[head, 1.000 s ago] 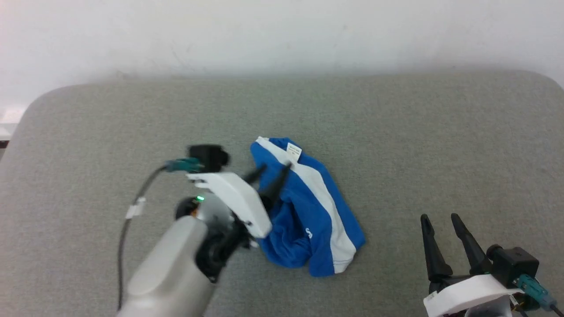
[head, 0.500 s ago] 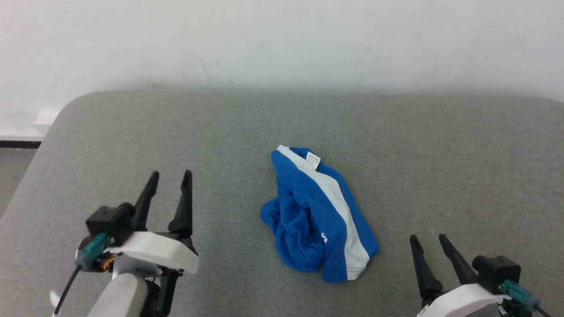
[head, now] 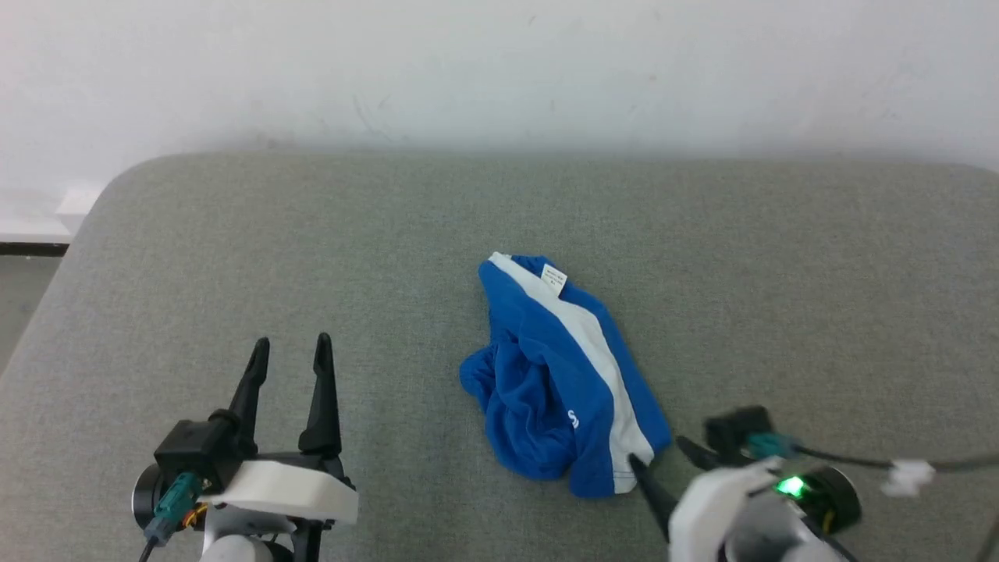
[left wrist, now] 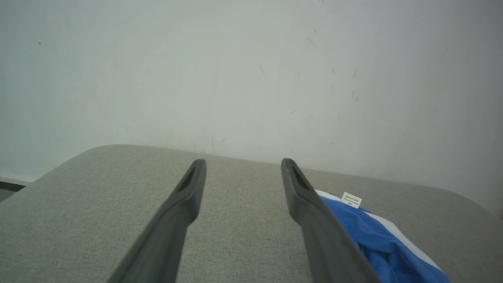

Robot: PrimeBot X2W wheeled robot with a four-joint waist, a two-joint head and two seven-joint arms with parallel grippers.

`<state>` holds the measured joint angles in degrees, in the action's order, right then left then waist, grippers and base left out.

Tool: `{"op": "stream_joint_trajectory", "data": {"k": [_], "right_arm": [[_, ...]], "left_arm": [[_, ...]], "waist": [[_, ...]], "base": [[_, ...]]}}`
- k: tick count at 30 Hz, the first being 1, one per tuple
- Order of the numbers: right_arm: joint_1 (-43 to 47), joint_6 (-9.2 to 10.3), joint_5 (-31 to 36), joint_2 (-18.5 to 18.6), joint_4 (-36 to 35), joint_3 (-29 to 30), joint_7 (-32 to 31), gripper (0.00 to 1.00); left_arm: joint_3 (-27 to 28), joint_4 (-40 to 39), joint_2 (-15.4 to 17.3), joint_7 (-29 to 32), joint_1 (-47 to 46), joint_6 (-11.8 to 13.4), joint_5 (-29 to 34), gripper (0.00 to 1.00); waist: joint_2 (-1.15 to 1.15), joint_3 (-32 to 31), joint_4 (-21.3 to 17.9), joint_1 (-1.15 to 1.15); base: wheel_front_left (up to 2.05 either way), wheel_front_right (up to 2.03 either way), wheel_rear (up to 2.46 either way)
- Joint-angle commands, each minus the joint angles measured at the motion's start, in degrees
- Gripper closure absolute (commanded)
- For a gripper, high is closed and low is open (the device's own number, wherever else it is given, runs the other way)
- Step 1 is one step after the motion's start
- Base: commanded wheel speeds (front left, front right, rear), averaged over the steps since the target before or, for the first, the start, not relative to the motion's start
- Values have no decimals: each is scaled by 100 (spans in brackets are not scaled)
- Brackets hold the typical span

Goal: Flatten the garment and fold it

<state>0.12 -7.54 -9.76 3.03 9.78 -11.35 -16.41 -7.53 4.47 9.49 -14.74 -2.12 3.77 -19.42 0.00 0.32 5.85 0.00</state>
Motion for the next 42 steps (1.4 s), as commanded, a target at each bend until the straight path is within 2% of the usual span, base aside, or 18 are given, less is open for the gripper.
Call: {"op": "stream_joint_trajectory", "data": {"k": [1, 6, 9, 15, 16, 17, 18, 22, 25, 31, 34, 38, 39, 40, 41, 42], "right_arm": [[-183, 5, 80, -15, -22, -101, -234, 0], [-648, 5, 421, -15, 262, -341, -1181, 0], [-831, 5, 540, -15, 550, -449, -1499, 0], [-1039, 5, 569, -15, 973, -499, -1333, 0], [-1055, 5, 542, -15, 1014, -467, -1255, 51], [-1069, 5, 513, -15, 1041, -454, -1189, 89], [-1083, 5, 492, -15, 1061, -460, -1146, 100], [-1084, 5, 334, -15, 975, -313, -1048, 100], [-1054, 5, 272, -15, 735, 63, -1040, 100], [-1187, 5, 532, 181, 199, 1797, -1184, 100], [-1287, 5, 792, 255, 333, 2744, -1285, 100], [-1309, 5, 1203, 186, 760, 3654, -1334, 100], [-1315, 5, 1290, 163, 854, 3787, -1293, 84], [-1342, 5, 1310, 130, 914, 3891, -1207, 7], [-1377, 5, 1305, 96, 945, 3948, -1072, 0], [-1403, 5, 1290, 68, 955, 3951, -929, 0]], "left_arm": [[59, -36, -52, -25, 74, -65, 82, 0], [230, -85, -247, -25, -17, -275, 252, 0], [352, -142, -340, -25, -88, -377, 346, 0], [577, -142, -483, -26, -134, -550, 454, 0], [601, -117, -502, -26, -120, -571, 465, 0], [618, -95, -516, -26, -109, -590, 490, 0], [642, -82, -531, -26, -100, -608, 500, 0], [729, -41, -581, -26, -53, -673, 520, 0], [766, -32, -608, -26, -53, -702, 540, 0], [812, -54, -636, -26, -112, -785, 575, 0], [792, -8, -644, -26, -144, -831, 573, 0], [778, 79, -651, -26, -150, -873, 566, 0], [776, 115, -652, -26, -144, -880, 547, 0], [775, 145, -653, -26, -141, -887, 531, 0], [777, 169, -654, -26, -139, -892, 523, 0], [778, 194, -655, -26, -133, -895, 515, 0]], "waist": [[0, 72, -3, 0], [0, 291, 147, 0], [0, 396, 272, 0], [0, 509, 424, 0], [0, 510, 436, 0], [0, 512, 440, 0], [0, 514, 437, 0], [0, 505, 388, 0], [0, 491, 340, 0], [0, 513, 276, 0], [0, 528, 283, 0], [0, 509, 300, 0], [0, 501, 304, 0], [0, 498, 302, 0], [0, 486, 289, 0], [0, 470, 272, 0]], "base": [[0, 0, 0], [0, 0, 0], [0, 0, 0], [0, 0, 0], [0, 0, 0], [0, 0, 0], [0, 0, 0], [0, 0, 0], [0, 0, 0], [0, 0, 0], [0, 0, 0], [0, 0, 0], [0, 0, 0], [0, 0, 0], [0, 0, 0], [0, 0, 0]]}}
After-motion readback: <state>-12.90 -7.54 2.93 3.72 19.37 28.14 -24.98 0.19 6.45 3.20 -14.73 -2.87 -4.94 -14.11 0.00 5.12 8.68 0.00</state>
